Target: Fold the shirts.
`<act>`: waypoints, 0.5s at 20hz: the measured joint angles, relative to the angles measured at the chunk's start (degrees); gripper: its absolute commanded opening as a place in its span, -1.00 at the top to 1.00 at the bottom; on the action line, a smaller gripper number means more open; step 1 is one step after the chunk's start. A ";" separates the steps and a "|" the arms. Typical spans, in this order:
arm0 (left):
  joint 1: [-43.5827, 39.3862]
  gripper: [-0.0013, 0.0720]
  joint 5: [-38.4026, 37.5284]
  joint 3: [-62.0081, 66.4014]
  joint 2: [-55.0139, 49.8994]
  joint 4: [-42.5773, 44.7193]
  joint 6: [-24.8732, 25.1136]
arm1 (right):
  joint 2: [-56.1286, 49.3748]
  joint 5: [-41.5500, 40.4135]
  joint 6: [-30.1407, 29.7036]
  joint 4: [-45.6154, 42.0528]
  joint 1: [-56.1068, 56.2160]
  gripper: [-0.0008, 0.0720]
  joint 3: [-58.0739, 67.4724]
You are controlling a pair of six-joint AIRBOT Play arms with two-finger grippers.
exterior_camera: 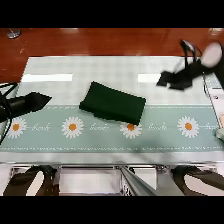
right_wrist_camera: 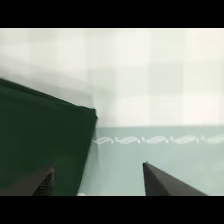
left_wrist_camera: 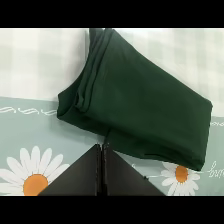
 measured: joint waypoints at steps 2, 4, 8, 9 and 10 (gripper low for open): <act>-0.79 0.90 -0.04 -0.20 -0.44 -0.13 0.39 | 3.02 -8.72 -0.81 8.76 -1.77 -0.75 -12.81; -1.97 0.90 -0.04 -0.31 -0.96 -0.17 0.57 | 1.70 -13.49 -5.46 18.75 -1.70 -0.75 -19.85; -4.11 0.90 0.22 -0.35 -1.66 -0.20 0.72 | -6.45 -15.06 -15.21 34.42 2.01 -0.65 -22.47; -4.48 0.90 0.57 -0.35 -1.73 -0.20 0.79 | -8.61 -14.78 -16.98 37.05 3.45 -0.21 -21.57; -4.74 0.90 0.94 -0.35 -1.81 -0.22 0.79 | -10.73 -14.73 -18.32 38.75 4.94 0.42 -20.20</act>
